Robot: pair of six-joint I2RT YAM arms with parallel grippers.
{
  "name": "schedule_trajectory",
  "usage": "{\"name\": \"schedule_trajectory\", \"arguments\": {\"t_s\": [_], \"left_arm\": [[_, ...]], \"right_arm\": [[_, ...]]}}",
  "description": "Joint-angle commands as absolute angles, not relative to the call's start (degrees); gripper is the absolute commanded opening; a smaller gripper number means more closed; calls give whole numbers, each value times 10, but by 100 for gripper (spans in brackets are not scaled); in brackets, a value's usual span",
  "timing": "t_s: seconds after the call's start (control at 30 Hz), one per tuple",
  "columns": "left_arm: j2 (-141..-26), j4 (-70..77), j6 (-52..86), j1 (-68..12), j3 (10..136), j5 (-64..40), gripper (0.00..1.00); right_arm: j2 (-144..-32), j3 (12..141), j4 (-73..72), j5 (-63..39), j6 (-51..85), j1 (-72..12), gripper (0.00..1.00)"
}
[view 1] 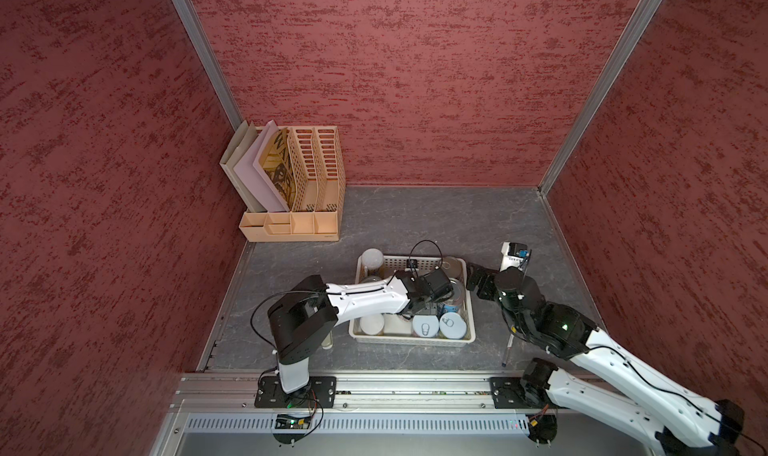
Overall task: Put the canned food in the basket
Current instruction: Place the canned food in the basket.
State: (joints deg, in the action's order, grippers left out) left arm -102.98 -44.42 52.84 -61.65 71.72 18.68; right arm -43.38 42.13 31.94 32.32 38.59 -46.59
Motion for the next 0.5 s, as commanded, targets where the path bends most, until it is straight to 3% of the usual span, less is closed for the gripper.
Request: {"name": "schedule_trajectory", "arguments": {"t_s": [0.0, 0.2, 0.47], "left_arm": [[-988, -475, 506, -617, 754, 216, 100], [-935, -465, 475, -612, 781, 231, 100], [-840, -437, 425, -565, 781, 233, 100]], "right_arm": [[-439, 432, 298, 325, 372, -458, 98], [-436, 429, 285, 351, 342, -441, 98], [-427, 361, 144, 347, 202, -394, 98]]}}
